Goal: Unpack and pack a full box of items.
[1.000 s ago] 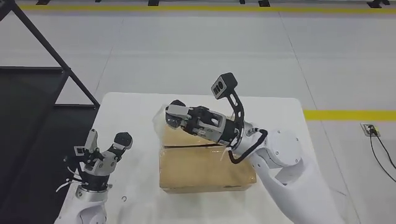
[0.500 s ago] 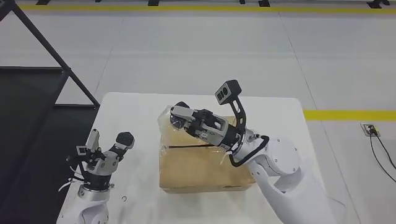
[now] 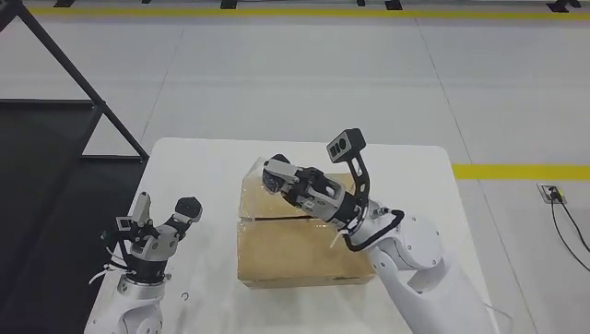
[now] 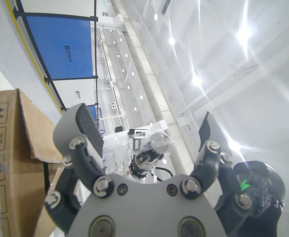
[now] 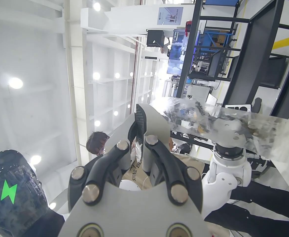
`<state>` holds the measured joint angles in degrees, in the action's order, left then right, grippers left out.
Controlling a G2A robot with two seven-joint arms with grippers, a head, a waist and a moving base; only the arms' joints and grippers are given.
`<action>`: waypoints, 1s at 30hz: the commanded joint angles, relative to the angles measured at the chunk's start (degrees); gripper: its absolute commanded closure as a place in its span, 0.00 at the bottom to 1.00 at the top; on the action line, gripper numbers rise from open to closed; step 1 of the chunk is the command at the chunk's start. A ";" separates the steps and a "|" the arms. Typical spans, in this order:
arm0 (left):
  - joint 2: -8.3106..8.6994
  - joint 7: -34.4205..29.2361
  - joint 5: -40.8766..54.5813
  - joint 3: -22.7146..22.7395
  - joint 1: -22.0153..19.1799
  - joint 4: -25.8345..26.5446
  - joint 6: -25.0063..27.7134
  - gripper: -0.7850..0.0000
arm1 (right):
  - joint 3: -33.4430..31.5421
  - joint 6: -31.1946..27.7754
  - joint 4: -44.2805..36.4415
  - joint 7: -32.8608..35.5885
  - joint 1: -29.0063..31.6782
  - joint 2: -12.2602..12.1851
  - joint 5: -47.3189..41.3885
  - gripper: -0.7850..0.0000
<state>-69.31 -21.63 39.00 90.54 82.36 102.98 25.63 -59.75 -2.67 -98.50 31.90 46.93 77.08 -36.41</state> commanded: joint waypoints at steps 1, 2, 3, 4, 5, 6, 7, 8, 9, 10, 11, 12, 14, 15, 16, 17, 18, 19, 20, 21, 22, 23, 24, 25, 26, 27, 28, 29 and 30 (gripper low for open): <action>-0.06 -0.16 -0.03 -0.12 -0.09 0.05 0.02 0.00 | -0.31 -0.51 -0.14 -0.23 0.58 0.00 0.20 1.00; -0.09 -0.25 -0.12 -0.17 -0.14 0.12 0.13 0.00 | -0.48 -0.67 -0.31 -0.35 0.97 0.00 0.22 1.00; -0.13 -0.30 -0.10 -0.25 -0.17 0.16 0.20 0.00 | -0.68 -0.78 -0.48 -0.37 1.36 -0.01 0.16 1.00; -0.16 -0.32 -0.18 -0.30 -0.22 0.23 0.29 0.00 | -0.89 -0.85 -0.68 -0.44 1.74 -0.03 0.20 1.00; -0.20 -0.32 -0.20 -0.37 -0.28 0.32 0.30 0.00 | -1.07 -0.85 -0.88 -0.45 2.12 -0.04 0.14 1.00; -0.23 -0.30 -0.25 -0.44 -0.34 0.37 0.31 0.00 | -1.26 -0.92 -1.07 -0.49 2.47 -0.06 0.26 1.00; -0.27 -0.30 -0.29 -0.53 -0.42 0.46 0.32 0.00 | -1.40 -0.97 -1.22 -0.42 2.83 -0.07 0.27 1.00; -0.31 -0.29 -0.37 -0.64 -0.48 0.50 0.30 0.00 | -1.55 -0.99 -1.34 -0.35 3.13 -0.08 0.28 1.00; -0.35 -0.31 -0.43 -0.76 -0.54 0.60 0.26 0.00 | -1.71 -1.04 -1.39 -0.35 3.41 -0.10 0.42 1.00; -0.38 -0.38 -0.59 -0.90 -0.59 0.70 0.21 0.00 | -1.85 -1.08 -1.48 -0.29 3.68 -0.10 0.38 1.00; -0.41 -0.57 -0.66 -1.07 -0.63 0.88 0.15 0.00 | -2.01 -1.10 -1.50 -0.29 3.94 -0.11 0.44 1.00; -0.45 -0.77 -0.56 -1.25 -0.64 1.10 0.00 0.00 | -2.13 -1.13 -1.55 -0.20 4.14 -0.12 0.51 1.00; -0.50 -1.28 -0.64 -1.55 -0.66 1.62 -0.21 0.00 | -2.42 -1.13 -1.49 -0.24 4.51 -0.12 0.56 1.00; -0.52 -1.50 -0.76 -1.74 -0.65 1.84 -0.35 0.00 | -2.54 -1.08 -1.45 -0.15 4.65 -0.12 0.45 1.00; -0.55 -1.74 -0.88 -1.98 -0.67 2.07 -0.58 0.00 | -2.66 -1.02 -1.39 -0.08 4.76 -0.11 0.35 1.00; -0.58 -1.82 -1.06 -2.16 -0.72 2.24 -0.73 0.00 | -2.77 -0.92 -1.32 -0.03 4.82 -0.11 0.43 1.00; -0.60 -2.20 -1.38 -2.53 -0.76 2.53 -0.98 0.00 | -2.86 -0.81 -1.27 0.04 4.91 -0.11 0.42 1.00; -0.62 -2.49 -1.78 -2.86 -0.80 2.77 -1.21 0.00 | -2.98 -0.74 -1.23 0.14 4.98 -0.11 0.41 1.00; -0.65 -2.79 -2.31 -3.33 -0.85 3.06 -1.70 0.00 | -3.12 -0.66 -1.22 0.29 5.08 -0.11 0.39 1.00; -0.66 -3.05 -2.63 -3.60 -0.87 3.22 -1.97 0.00 | -3.21 -0.57 -1.19 0.31 5.14 -0.11 0.45 1.00; -0.66 -3.64 -3.29 -4.03 -0.88 3.45 -2.39 0.00 | -3.33 -0.47 -1.18 0.38 5.22 -0.12 0.47 1.00; -0.64 -4.38 -4.09 -4.46 -0.87 3.67 -2.81 0.00 | -3.47 -0.33 -1.16 0.43 5.31 -0.13 0.55 1.00; -0.65 -5.03 -4.95 -5.04 -0.79 3.80 -3.21 0.00 | -3.65 -0.19 -1.16 0.43 5.46 -0.13 0.48 1.00; -0.65 -5.37 -5.38 -5.39 -0.77 3.83 -3.60 0.00 | -3.73 -0.07 -1.16 0.47 5.54 -0.14 0.44 1.00; -0.64 -5.67 -6.43 -5.76 -0.82 3.78 -4.06 0.00 | -3.84 0.13 -1.16 0.64 5.64 -0.15 0.46 1.00; -0.65 -5.78 -7.46 -6.22 -0.94 3.61 -4.60 0.00 | -4.01 0.20 -1.17 0.72 5.73 -0.17 0.52 1.00; -0.69 -5.66 -8.12 -6.71 -1.17 3.31 -4.88 0.00 | -4.15 0.26 -1.17 0.76 5.87 -0.18 0.52 1.00; -0.74 -5.39 -8.69 -7.20 -1.52 2.76 -5.16 0.00 | -4.29 0.37 -1.19 0.85 6.01 -0.19 0.49 1.00; -0.81 -5.08 -9.17 -7.72 -1.97 2.08 -5.45 0.00 | -4.44 0.48 -1.23 0.97 6.15 -0.21 0.48 1.00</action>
<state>-70.06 -27.03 30.25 83.28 80.77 105.68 20.41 -64.08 -2.28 -99.70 32.78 52.97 76.88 -35.91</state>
